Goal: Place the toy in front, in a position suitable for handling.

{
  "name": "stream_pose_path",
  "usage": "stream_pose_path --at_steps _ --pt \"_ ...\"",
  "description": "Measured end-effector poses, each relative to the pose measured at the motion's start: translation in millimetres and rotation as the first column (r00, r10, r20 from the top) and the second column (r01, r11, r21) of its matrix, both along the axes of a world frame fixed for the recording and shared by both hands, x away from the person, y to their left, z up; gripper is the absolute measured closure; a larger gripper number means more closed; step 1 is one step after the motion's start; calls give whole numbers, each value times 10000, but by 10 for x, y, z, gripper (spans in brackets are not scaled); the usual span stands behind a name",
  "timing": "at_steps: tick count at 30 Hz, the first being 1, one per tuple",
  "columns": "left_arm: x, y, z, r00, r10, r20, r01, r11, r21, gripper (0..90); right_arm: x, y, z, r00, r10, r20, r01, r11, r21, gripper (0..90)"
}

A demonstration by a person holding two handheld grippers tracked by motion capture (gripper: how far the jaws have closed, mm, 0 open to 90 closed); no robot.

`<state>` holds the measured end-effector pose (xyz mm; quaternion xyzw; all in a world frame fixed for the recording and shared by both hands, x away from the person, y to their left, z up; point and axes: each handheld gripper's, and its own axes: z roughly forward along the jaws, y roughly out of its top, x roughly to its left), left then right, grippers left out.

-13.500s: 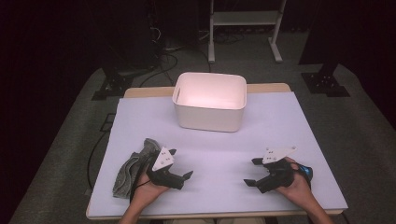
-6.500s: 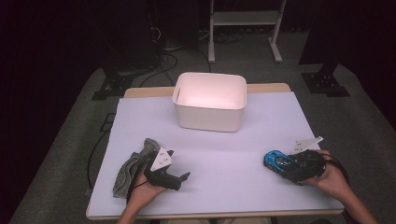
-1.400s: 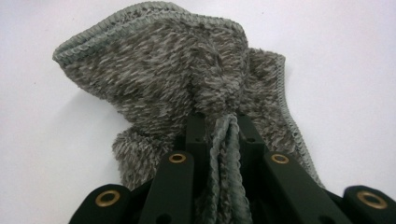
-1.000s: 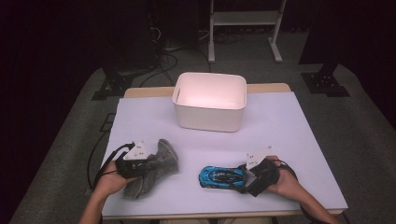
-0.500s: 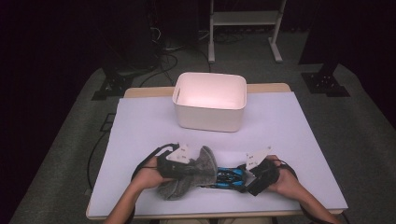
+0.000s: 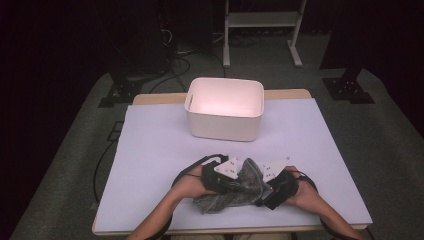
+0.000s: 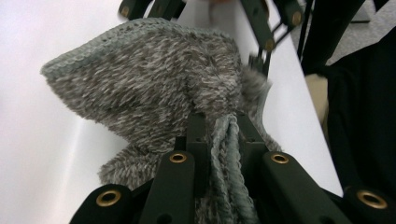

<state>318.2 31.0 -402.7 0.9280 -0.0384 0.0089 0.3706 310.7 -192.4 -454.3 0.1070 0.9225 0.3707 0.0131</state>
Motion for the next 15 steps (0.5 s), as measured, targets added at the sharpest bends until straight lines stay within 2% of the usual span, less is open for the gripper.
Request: stream_pose_path --at_steps 4,7,10,15 --pt "23 -194 -30 9996 -277 -105 277 9996 28 798 0 2 -7 10000 8 43 -8 10000 59 225" --pt "36 -254 -50 9990 -426 -93 428 9989 193 799 8 -6 -12 9999 70 86 -70 10000 54 225" --pt "46 -225 -33 9992 -392 25 392 9990 211 799 6 -19 -15 10000 26 30 -26 10000 90 227" --pt "71 -61 -13 9999 -47 98 44 9996 276 798 11 20 -11 10000 60 44 -60 10000 44 228"
